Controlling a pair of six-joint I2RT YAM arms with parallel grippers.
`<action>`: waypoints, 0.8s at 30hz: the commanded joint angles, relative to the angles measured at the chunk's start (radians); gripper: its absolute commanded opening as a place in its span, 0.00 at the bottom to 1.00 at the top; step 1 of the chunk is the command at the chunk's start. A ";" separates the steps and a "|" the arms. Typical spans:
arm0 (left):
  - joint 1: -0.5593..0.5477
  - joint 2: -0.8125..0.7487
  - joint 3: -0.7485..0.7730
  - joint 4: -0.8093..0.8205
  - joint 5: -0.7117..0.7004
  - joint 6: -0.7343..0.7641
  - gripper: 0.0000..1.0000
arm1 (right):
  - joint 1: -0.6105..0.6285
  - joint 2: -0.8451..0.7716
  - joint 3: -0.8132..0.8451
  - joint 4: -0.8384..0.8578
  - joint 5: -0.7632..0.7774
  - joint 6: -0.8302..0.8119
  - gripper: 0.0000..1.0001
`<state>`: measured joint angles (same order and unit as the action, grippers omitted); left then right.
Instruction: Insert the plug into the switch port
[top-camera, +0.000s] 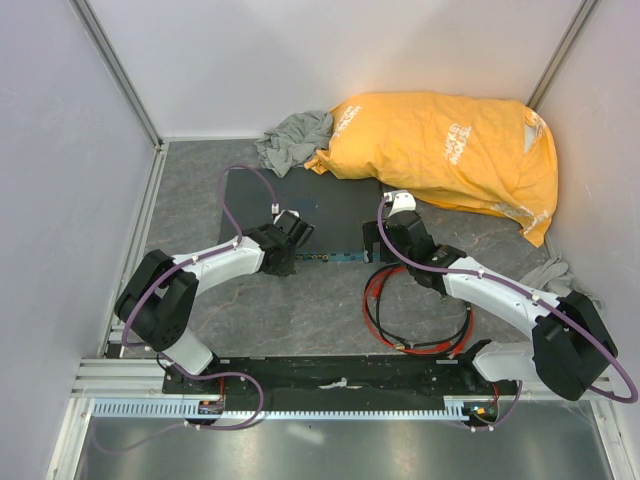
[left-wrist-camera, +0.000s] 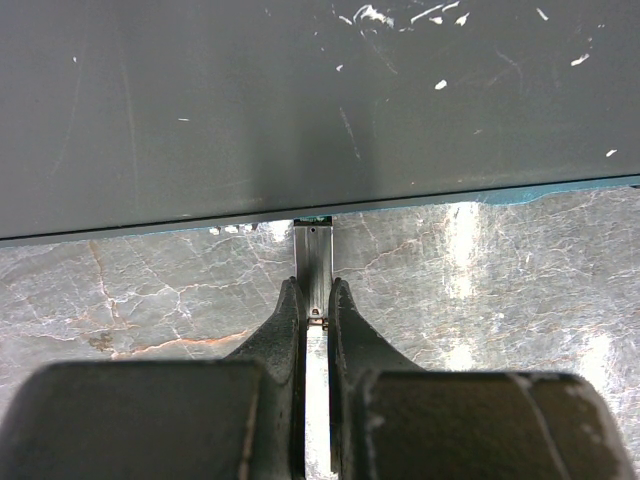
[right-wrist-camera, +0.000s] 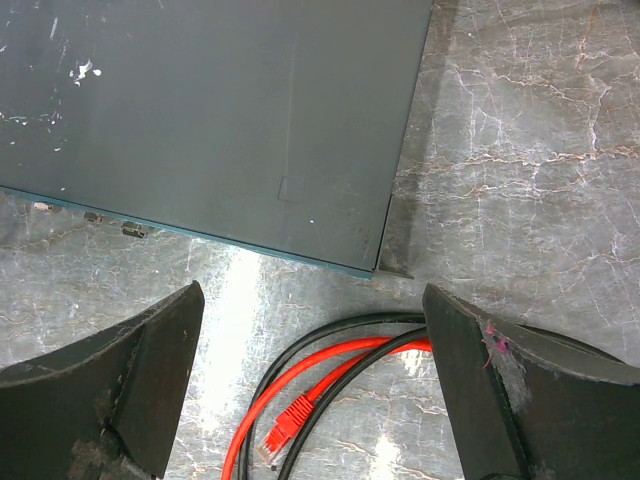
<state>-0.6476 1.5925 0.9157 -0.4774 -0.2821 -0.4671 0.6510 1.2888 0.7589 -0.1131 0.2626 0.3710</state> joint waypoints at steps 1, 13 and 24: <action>-0.014 0.001 0.002 0.068 0.052 -0.038 0.02 | 0.006 -0.023 -0.001 0.033 -0.002 0.003 0.98; -0.014 -0.020 -0.012 0.062 0.054 -0.041 0.02 | 0.006 -0.020 -0.001 0.035 -0.003 0.003 0.98; -0.014 -0.017 -0.028 0.006 0.027 -0.048 0.02 | 0.006 -0.020 -0.001 0.033 -0.006 0.003 0.98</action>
<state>-0.6586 1.5925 0.9039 -0.4530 -0.2340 -0.4816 0.6510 1.2888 0.7589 -0.1131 0.2619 0.3710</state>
